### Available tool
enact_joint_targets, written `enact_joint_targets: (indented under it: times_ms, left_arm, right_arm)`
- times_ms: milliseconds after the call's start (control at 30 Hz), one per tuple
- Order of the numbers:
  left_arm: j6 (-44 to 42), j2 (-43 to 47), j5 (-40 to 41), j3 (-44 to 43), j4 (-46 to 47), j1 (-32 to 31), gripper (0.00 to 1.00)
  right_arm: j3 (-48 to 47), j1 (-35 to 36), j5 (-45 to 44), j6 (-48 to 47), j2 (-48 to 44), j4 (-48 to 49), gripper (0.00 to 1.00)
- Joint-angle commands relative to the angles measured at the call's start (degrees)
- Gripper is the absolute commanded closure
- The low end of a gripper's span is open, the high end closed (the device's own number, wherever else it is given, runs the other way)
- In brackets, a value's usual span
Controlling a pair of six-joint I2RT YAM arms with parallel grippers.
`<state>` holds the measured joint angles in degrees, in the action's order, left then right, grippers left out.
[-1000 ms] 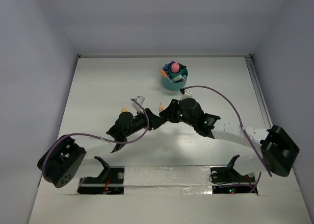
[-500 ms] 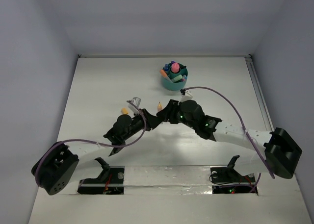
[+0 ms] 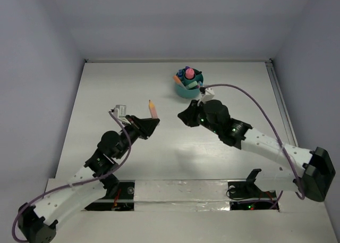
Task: Sort the stationery into containers
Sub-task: Pick up the pen from the center of the board, then close the pen cap on the pen.
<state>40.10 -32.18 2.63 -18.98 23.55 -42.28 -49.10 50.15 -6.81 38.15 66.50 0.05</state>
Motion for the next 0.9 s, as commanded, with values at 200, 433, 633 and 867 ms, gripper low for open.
enact_joint_targets:
  times_ms: [200, 433, 633, 867]
  left_arm:
    - [-8.27, 7.66, 5.18, -20.21, -23.45, 0.45, 1.00]
    - [-12.93, 7.58, 3.52, -25.40, -27.77, 0.45, 1.00]
    - [-13.55, 8.36, 3.78, -24.61, -27.86, 0.45, 1.00]
    - [-14.08, 9.42, 3.52, -24.79, -28.21, 0.45, 1.00]
  right_arm:
    - [-19.26, -0.40, 9.62, -9.76, 28.14, -0.85, 0.72]
    - [-42.63, 1.43, 10.68, -15.90, 50.20, -11.89, 0.45]
    - [-59.69, 4.16, 7.16, -19.95, 63.21, -20.07, 0.30]
    - [-73.14, 5.31, 5.40, -22.50, 72.09, -26.94, 0.29]
